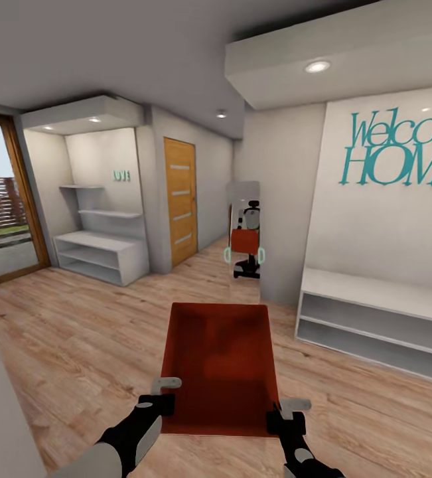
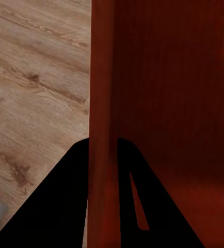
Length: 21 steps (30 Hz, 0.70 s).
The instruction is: Move the two storage containers from the living room to the garage. In the garage, place one container on the floor and stack the other container on top of it (either order is fine).
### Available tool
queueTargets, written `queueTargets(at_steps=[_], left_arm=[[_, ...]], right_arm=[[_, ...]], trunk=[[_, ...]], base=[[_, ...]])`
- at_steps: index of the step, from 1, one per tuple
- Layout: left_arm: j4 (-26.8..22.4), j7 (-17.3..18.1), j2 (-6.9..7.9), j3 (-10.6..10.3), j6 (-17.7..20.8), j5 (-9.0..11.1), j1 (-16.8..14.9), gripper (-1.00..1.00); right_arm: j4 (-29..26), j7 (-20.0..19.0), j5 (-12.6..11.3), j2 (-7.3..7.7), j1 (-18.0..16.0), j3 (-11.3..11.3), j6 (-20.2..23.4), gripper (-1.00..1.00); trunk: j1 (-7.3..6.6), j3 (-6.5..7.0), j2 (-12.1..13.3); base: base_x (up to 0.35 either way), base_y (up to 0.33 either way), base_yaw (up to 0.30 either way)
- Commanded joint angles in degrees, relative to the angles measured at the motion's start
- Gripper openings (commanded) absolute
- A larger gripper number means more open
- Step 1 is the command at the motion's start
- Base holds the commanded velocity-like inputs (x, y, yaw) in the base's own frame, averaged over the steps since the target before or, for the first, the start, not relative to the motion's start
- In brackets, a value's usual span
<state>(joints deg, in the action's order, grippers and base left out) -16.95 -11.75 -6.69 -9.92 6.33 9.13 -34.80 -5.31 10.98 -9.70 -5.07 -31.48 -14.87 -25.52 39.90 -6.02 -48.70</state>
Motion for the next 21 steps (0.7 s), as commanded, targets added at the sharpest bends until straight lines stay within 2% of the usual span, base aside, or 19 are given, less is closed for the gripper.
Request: queueTargets(at_steps=[1,21], left_arm=[[0.0,-0.6,0.1,-0.2,0.4,0.3,0.0,-1.0],[0.0,-0.6,0.1,-0.2,0.4,0.3,0.0,-1.0]], right_arm=[[-0.1,-0.2,0.6,0.02,-0.1,0.3,-2.3,-1.0],[-0.1,-0.2,0.5,-0.11,-0.1,0.3,-2.3,-1.0]], trunk=[[0.04,-0.09,-0.1],[0.04,-0.09,-0.1]], base=[[0.322,0.0,0.0],[0.322,0.0,0.0]])
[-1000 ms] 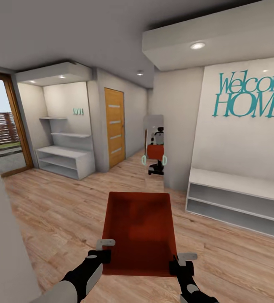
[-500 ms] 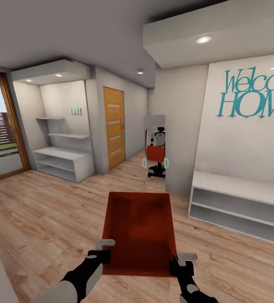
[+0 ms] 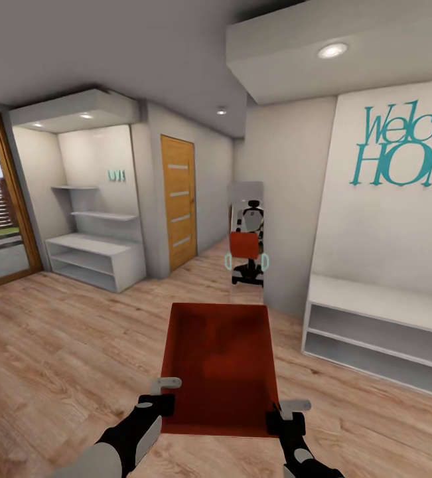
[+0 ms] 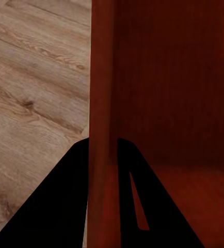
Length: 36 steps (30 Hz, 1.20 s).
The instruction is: Move the two storage containers from the living room to the garage. In the garage, place one container on the floor and stack the other container on top of it (either order is fine).
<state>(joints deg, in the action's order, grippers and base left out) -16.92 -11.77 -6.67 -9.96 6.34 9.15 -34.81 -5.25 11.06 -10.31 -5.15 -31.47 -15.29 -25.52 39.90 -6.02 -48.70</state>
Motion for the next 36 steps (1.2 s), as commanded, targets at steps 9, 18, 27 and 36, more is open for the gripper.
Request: queueTargets(at_steps=[9,18,27,36], left_arm=[[0.0,-0.6,0.08,-0.1,0.3,0.3,0.0,-1.0],[-0.1,-0.6,0.08,-0.1,0.3,0.3,0.0,-1.0],[-0.1,-0.6,0.08,-0.1,0.3,0.3,0.0,-1.0],[-0.1,-0.6,0.08,-0.1,0.3,0.3,0.0,-1.0]], right_arm=[[-0.2,-0.2,1.2,-0.04,-0.1,0.7,-2.3,-1.0],[-0.2,-0.2,1.1,-0.03,-0.1,0.7,-2.3,-1.0],[-0.2,-0.2,1.1,-0.04,-0.1,0.7,-2.3,-1.0],[-0.2,-0.2,1.1,-0.04,-0.1,0.7,-2.3,-1.0]], trunk=[[0.04,-0.09,-0.1],[0.04,-0.09,-0.1],[0.04,-0.09,-0.1],[0.04,-0.09,-0.1]], base=[[0.322,0.0,0.0],[0.322,0.0,0.08],[0.322,0.0,0.266],[0.322,0.0,0.271]])
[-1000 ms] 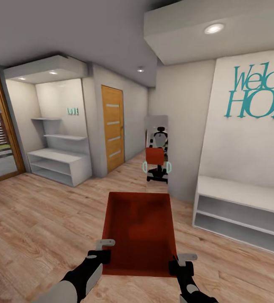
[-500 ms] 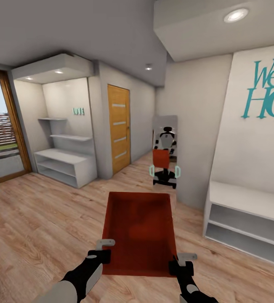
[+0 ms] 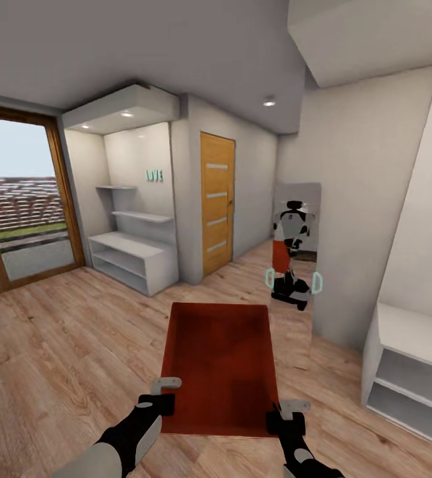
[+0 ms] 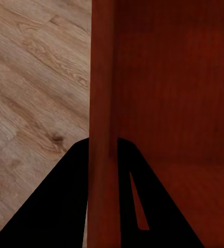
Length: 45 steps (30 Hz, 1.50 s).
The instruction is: Move the two storage containers from the living room to the garage. In the garage, place one container on the floor and stack the other container on top of it (either order is fine).
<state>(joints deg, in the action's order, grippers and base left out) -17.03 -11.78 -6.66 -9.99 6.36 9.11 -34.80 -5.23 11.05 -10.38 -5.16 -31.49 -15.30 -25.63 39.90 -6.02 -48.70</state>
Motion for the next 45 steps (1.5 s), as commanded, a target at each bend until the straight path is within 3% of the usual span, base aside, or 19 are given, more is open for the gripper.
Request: queueTargets(at_steps=[1,13,45], left_arm=[[0.0,-0.6,0.06,-0.1,0.3,0.3,0.0,-1.0],[0.0,-0.6,0.06,-0.1,0.3,0.3,0.0,-1.0],[0.0,-0.6,0.06,-0.1,0.3,0.3,0.0,-1.0]], right_arm=[[-0.2,-0.2,1.2,-0.03,-0.1,0.7,-2.2,-1.0],[-0.2,-0.2,1.2,-0.03,-0.1,0.7,-2.2,-1.0],[-0.2,-0.2,1.2,-0.03,-0.1,0.7,-2.2,-1.0]], trunk=[[0.04,-0.09,-0.1],[0.04,-0.09,-0.1],[0.04,-0.09,-0.1]], base=[[0.322,0.0,0.271],[0.322,0.0,0.24],[0.322,0.0,0.006]])
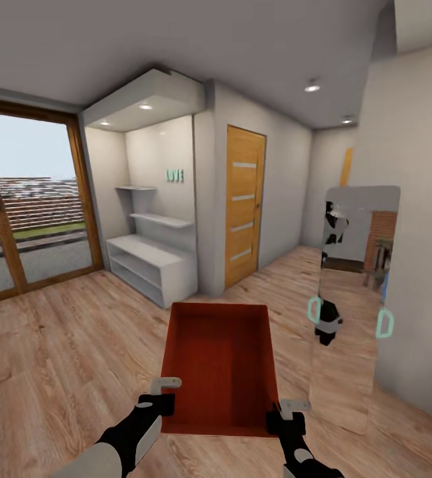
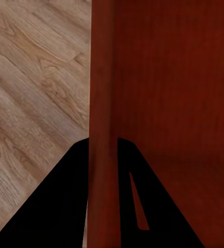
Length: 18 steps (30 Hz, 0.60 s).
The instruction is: Move the two storage containers from the living room to the garage. In the garage, place one container on the floor and stack the other container on top of it (either order is fine).
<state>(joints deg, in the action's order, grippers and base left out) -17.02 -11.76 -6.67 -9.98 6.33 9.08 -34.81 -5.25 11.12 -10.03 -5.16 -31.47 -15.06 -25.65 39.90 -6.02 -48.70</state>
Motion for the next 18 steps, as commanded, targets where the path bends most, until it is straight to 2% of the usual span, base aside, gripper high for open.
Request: queueTargets(at_steps=[1,7,18], left_arm=[[0.0,-0.6,0.08,-0.1,0.3,0.3,0.0,-1.0],[0.0,-0.6,0.08,-0.1,0.3,0.3,0.0,-1.0],[-0.1,-0.6,0.08,-0.1,0.4,0.3,0.0,-1.0]], right_arm=[[-0.2,-0.2,0.9,-0.03,-0.1,0.5,-2.2,-1.0],[-0.2,-0.2,0.9,-0.03,-0.1,0.5,-2.2,-1.0],[-0.2,-0.2,0.9,0.05,-0.1,0.5,-2.2,-1.0]], trunk=[[0.04,-0.09,-0.1],[0.04,-0.09,-0.1],[0.04,-0.09,-0.1]], base=[[0.322,0.0,-0.013],[0.322,0.0,-0.129],[0.322,0.012,-0.27]])
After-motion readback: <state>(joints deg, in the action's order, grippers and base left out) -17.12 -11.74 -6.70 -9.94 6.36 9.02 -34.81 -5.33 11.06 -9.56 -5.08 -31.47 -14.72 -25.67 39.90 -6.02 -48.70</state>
